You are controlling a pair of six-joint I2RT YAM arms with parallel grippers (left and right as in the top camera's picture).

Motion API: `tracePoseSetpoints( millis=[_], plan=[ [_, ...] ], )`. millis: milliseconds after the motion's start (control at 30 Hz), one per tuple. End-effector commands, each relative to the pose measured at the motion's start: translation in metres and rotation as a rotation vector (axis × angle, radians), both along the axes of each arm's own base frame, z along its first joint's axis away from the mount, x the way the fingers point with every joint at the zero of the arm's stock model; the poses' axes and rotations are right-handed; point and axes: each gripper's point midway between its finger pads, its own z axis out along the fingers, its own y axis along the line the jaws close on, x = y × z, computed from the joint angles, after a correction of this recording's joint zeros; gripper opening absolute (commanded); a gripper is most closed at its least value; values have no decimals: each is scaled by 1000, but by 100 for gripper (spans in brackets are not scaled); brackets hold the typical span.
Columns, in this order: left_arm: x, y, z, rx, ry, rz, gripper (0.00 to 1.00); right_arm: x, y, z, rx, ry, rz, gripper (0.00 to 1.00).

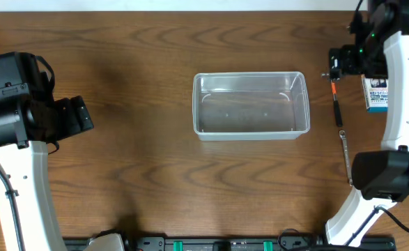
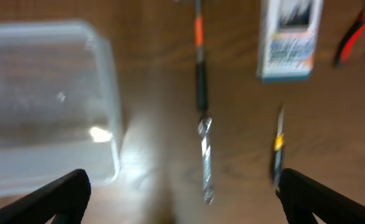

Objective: Pack container
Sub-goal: 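Release the container and move the right gripper over the orange hammer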

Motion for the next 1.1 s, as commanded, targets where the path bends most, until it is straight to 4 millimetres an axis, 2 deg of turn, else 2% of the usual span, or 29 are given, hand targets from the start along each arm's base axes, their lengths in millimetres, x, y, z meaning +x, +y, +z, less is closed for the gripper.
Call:
tracePoseSetpoints(
  millis=[0, 100, 267, 467, 667, 967, 1067],
  plan=[
    [-1, 3, 4, 11, -8, 4, 98, 15, -11, 11, -48, -73, 84, 99],
    [2, -3, 4, -18, -19, -9, 98, 25, -13, 12, -15, -116, 101, 99],
    [2, -3, 4, -17, -18, -9, 98, 32, -30, 3, 11, -126, 66, 99],
    [2, -3, 4, -18, -18, -9, 98, 41, -43, -42, 80, -38, 63, 99],
    [2, -3, 4, -17, -18, -10, 98, 54, -46, -90, 95, 45, 77, 99],
    [2, -3, 4, -17, -18, -10, 98, 56, -54, -146, 87, 165, 72, 99],
    [2, -3, 4, -17, -18, -9, 98, 56, -59, -159, 66, 193, 81, 99]
  ],
)
